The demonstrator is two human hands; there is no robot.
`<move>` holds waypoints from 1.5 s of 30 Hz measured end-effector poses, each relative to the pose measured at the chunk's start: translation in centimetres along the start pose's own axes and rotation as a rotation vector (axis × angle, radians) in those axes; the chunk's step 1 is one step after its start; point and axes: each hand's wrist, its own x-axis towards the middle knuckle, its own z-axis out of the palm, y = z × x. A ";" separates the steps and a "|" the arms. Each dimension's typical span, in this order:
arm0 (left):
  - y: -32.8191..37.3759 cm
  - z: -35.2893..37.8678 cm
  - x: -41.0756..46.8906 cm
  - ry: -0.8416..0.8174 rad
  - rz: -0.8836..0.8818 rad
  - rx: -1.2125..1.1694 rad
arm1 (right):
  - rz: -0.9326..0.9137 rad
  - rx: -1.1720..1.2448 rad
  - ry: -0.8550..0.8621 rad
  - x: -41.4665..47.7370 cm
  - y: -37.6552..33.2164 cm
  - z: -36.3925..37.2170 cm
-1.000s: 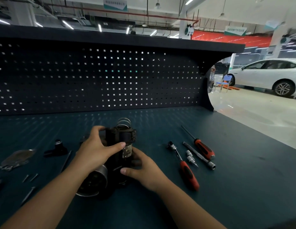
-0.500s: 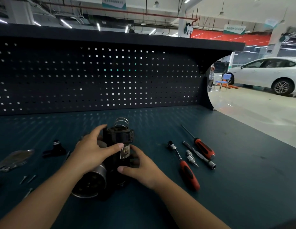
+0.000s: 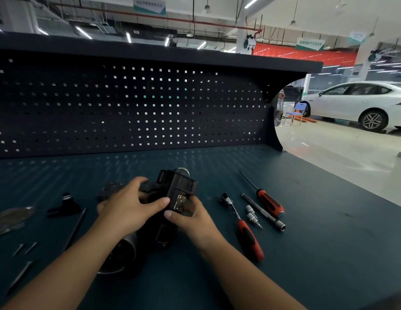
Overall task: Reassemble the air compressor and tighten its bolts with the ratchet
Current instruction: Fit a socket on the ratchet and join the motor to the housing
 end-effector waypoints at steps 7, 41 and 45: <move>1.9 3.2 0.0 -0.034 0.094 0.223 | 0.050 0.087 0.009 -0.4 0.3 -0.8; 9.1 11.7 -1.7 0.114 0.465 0.514 | -0.002 0.053 0.389 -6.4 -4.2 -18.2; 10.4 14.8 -0.4 -0.118 0.367 0.244 | 0.007 0.218 0.380 -6.1 -4.0 -20.6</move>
